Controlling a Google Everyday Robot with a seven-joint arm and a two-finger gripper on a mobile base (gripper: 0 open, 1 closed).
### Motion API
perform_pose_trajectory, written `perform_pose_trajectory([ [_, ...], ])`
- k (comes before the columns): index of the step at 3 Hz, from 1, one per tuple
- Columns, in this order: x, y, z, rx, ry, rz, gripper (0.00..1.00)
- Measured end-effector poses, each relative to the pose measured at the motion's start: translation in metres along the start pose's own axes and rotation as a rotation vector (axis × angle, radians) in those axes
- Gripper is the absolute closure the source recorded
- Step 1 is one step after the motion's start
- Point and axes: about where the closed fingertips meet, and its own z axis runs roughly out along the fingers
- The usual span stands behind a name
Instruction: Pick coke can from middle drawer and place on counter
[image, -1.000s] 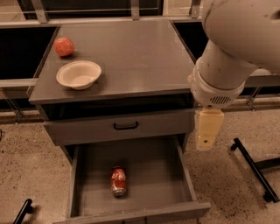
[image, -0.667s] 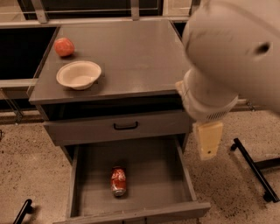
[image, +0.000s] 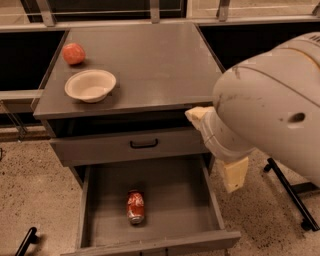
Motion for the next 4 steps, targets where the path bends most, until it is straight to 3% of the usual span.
perform_pose_trajectory([
  [1,-0.055,0.002,0.096,-0.116,-0.049,-0.361,0.0],
  [2,-0.098,0.039,0.173,-0.223,-0.154,-0.683,0.0],
  [4,-0.101,0.037,0.188,-0.235,-0.169,-0.763,0.0],
])
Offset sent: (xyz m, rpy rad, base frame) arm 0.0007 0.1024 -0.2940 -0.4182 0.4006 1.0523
